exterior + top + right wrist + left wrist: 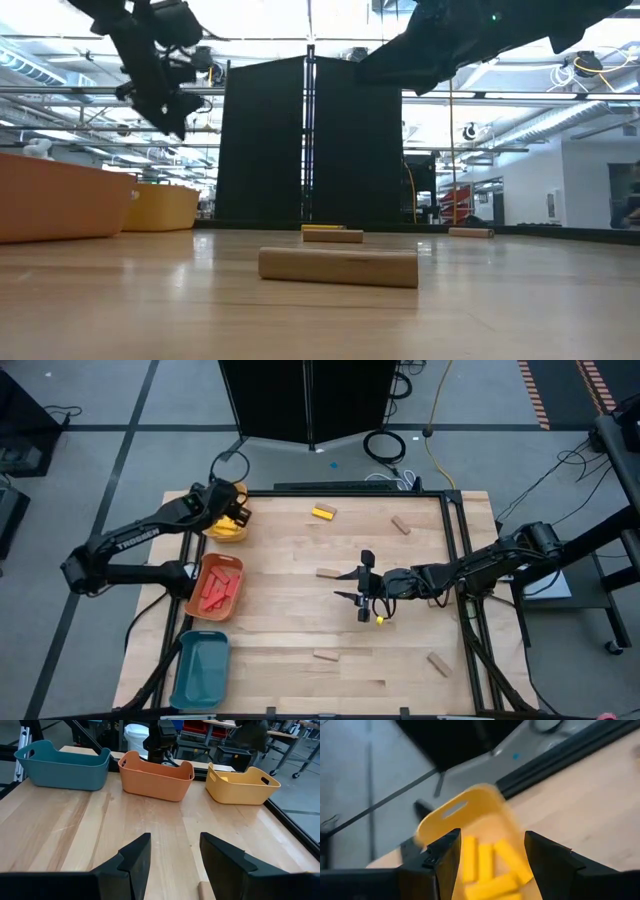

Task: Sort blocks
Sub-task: Put the center yellow block in the yellow bin, then put the yellow block in the yellow bin

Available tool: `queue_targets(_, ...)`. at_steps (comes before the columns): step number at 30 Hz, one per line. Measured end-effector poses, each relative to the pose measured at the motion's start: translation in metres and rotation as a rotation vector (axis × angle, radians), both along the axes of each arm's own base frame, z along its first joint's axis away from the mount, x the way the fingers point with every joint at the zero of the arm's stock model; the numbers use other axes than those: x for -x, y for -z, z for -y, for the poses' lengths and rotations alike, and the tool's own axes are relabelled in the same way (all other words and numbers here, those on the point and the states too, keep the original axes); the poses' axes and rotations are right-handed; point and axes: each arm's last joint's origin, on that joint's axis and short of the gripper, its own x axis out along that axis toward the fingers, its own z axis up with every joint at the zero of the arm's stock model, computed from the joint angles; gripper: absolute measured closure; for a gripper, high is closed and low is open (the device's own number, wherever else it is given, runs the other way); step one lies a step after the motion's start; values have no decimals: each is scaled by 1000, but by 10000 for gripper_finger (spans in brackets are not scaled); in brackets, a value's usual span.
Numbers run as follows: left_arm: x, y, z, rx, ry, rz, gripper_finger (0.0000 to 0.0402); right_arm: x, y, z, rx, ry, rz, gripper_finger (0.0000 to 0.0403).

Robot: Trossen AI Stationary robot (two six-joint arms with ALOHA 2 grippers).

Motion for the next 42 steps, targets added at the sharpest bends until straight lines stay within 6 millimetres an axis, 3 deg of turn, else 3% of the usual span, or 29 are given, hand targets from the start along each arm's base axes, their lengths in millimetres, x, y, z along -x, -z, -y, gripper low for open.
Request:
queue_targets(6,-30,-10,20,10,300,309,185,0,0,4,29,53,-1,241)
queue_targets(12,-65,18,72,-116,611,684,185,1,5,11,51,126,-55,241)
queue_targets(18,-65,47,111,-219,807,886,185,0,10,27,3,199,-89,241)
queue_targets(20,-64,54,116,-240,844,873,185,-3,14,40,-10,246,-102,241)
queue_targets(31,-65,49,118,-339,911,850,185,-19,66,148,-101,472,-172,241)
queue_targets(38,-65,49,118,-358,923,833,185,-54,85,192,-124,484,-218,241)
queue_targets(42,-65,49,118,-357,924,834,185,-75,84,209,-118,533,-241,241)
